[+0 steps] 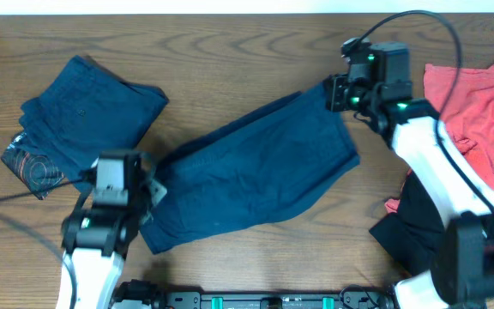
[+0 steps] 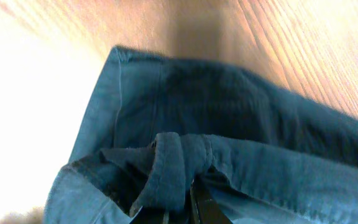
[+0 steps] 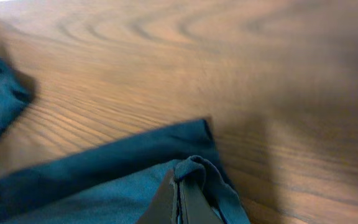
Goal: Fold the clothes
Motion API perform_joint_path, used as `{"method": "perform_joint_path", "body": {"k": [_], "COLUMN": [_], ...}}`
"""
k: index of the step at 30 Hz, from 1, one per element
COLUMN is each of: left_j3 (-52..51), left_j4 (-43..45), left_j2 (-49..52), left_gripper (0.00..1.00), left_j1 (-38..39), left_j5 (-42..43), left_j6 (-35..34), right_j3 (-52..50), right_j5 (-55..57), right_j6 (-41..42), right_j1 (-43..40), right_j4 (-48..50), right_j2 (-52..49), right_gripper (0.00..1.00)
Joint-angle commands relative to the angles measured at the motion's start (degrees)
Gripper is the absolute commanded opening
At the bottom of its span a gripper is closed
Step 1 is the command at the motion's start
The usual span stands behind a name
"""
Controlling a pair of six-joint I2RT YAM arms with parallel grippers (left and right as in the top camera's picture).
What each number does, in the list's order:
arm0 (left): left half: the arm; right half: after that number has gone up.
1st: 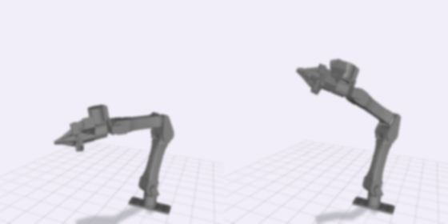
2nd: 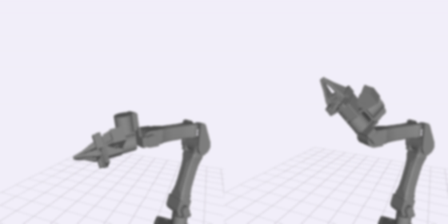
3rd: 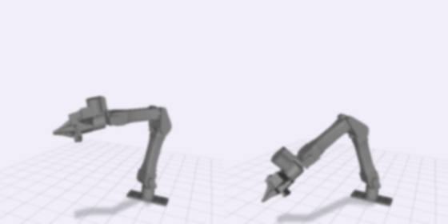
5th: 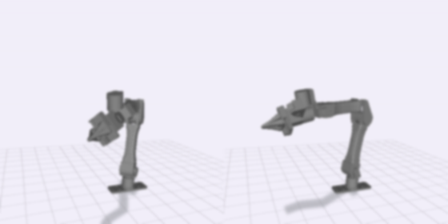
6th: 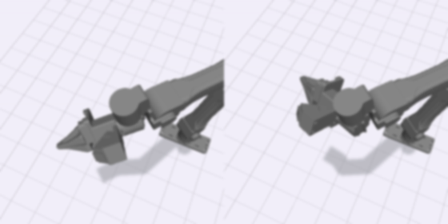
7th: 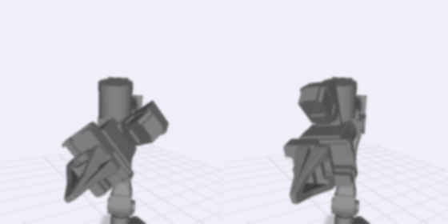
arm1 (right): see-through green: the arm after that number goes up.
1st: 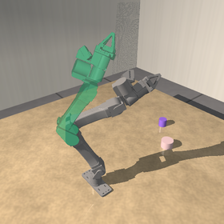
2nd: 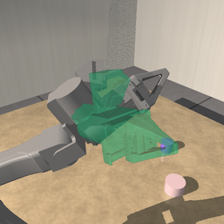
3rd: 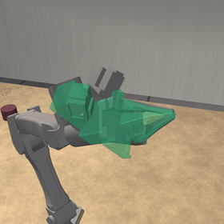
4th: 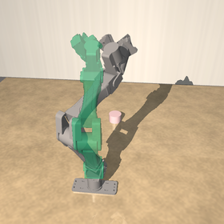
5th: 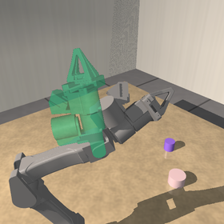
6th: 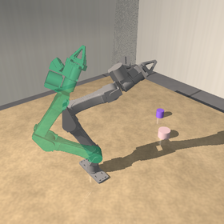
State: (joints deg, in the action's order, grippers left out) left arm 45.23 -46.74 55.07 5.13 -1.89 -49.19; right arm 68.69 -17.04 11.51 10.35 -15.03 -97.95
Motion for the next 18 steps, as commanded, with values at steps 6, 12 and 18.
{"method": "perform_joint_path", "body": {"k": [6, 12, 18], "left_j3": [-0.92, 0.85, 1.57], "left_j4": [10.69, 8.66, 0.22], "left_j2": [16.63, 18.82, 13.35], "left_gripper": [0.44, 0.79, 0.8], "left_j1": [-0.68, -2.29, -3.19], "left_j5": [-8.02, -3.96, -0.63], "left_j6": [0.04, 5.4, 6.1], "right_j3": [0.96, 0.96, 0.94], "right_j5": [4.55, 4.5, 1.51], "right_j6": [1.73, 0.42, -4.52], "right_j1": [-0.22, -1.57, -0.96], "right_j4": [2.34, -6.01, -18.47], "right_j2": [-7.04, -1.92, 2.16], "right_gripper": [0.22, 0.48, 0.31]}}
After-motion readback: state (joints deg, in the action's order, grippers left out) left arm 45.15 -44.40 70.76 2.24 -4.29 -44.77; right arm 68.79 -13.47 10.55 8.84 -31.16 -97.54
